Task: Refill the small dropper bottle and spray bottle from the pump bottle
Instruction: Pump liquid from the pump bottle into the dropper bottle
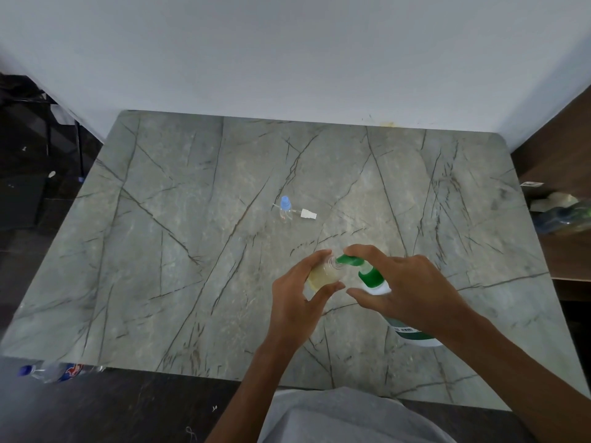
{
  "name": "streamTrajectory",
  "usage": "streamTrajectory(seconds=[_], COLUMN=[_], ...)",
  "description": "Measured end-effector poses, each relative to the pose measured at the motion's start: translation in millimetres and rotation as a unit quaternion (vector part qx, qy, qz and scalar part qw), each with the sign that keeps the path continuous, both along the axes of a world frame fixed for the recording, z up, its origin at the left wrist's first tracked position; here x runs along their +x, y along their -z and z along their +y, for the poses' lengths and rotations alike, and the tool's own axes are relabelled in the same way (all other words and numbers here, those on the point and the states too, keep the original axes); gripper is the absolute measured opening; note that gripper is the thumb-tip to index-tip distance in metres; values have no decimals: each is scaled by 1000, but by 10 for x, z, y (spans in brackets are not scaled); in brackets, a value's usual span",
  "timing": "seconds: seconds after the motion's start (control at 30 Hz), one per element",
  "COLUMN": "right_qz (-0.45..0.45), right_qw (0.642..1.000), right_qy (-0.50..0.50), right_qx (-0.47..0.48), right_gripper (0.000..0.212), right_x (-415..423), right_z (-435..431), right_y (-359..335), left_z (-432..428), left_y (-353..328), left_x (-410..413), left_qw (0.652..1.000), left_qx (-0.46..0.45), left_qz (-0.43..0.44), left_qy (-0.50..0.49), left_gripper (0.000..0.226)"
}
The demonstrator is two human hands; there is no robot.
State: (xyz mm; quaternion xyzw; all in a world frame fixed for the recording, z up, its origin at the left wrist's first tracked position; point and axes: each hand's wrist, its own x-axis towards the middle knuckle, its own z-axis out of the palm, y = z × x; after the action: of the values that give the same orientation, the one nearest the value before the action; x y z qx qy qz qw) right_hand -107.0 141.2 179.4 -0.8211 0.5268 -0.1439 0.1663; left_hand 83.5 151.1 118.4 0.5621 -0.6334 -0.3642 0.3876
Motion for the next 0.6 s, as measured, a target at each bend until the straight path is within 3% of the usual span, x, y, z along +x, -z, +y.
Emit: streamTrajectory(seconds=[0.23, 0.6], right_qz=[-17, 16], right_qw=[1000, 1000], right_qy=[4, -5], right_qx=[-10, 0], right_gripper=[54, 68], right_x=[3, 6], right_z=[-25, -12], right_y=[19, -11], left_z=[7, -24], left_y=[35, 16], left_x=[-10, 5], left_qw=[1000, 1000], left_qx=[-4, 0], left_qz=[-3, 6], left_qy=[9, -3], left_gripper=[51, 50])
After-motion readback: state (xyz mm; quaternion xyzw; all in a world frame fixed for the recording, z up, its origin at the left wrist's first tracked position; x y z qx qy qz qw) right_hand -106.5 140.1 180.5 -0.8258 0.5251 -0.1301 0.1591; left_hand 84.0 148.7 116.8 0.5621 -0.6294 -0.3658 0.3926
